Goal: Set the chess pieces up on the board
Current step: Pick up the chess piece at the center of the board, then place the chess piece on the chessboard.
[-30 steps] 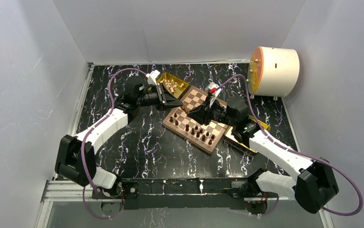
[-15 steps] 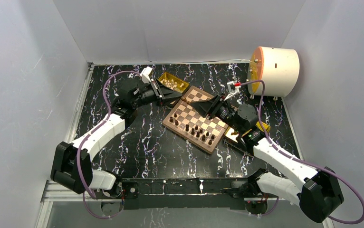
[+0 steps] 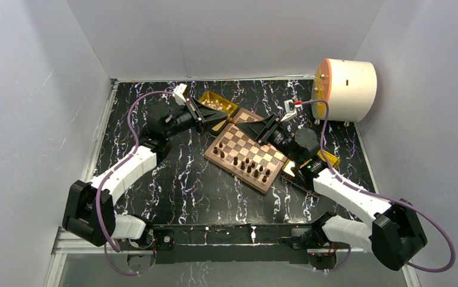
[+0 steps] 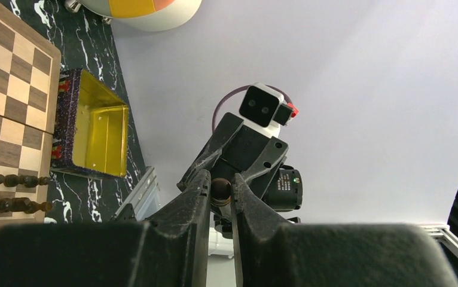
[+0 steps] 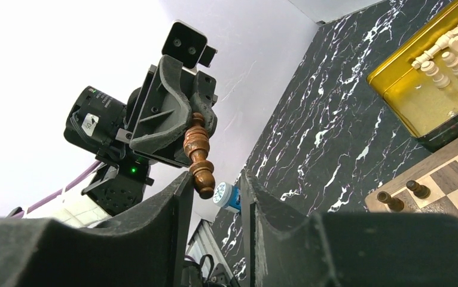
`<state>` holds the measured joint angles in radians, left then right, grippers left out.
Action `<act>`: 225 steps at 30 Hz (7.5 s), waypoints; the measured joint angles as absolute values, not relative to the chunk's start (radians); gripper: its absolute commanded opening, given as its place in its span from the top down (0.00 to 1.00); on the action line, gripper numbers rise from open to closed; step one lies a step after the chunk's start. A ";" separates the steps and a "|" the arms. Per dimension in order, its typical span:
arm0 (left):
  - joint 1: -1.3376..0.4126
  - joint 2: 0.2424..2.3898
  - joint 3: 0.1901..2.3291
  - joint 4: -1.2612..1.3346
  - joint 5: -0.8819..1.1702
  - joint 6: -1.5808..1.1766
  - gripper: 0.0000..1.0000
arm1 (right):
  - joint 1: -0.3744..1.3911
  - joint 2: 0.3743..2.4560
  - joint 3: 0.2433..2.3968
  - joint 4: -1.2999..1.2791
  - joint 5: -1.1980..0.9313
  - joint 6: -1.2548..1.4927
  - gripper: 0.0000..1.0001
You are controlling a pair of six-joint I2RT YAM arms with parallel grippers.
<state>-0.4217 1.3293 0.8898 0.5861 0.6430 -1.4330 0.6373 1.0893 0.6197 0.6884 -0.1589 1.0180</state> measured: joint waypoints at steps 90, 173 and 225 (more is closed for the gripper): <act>-0.795 1.817 1.129 0.045 -0.295 -0.276 0.98 | 0.637 0.828 0.756 -0.236 0.121 0.449 1.00; -0.795 1.828 1.153 0.022 -0.302 -0.239 0.80 | 0.637 0.829 0.736 -0.199 0.121 0.445 1.00; -0.795 1.822 1.154 -0.010 -0.303 -0.234 0.71 | 0.637 0.832 0.723 -0.176 0.102 0.448 1.00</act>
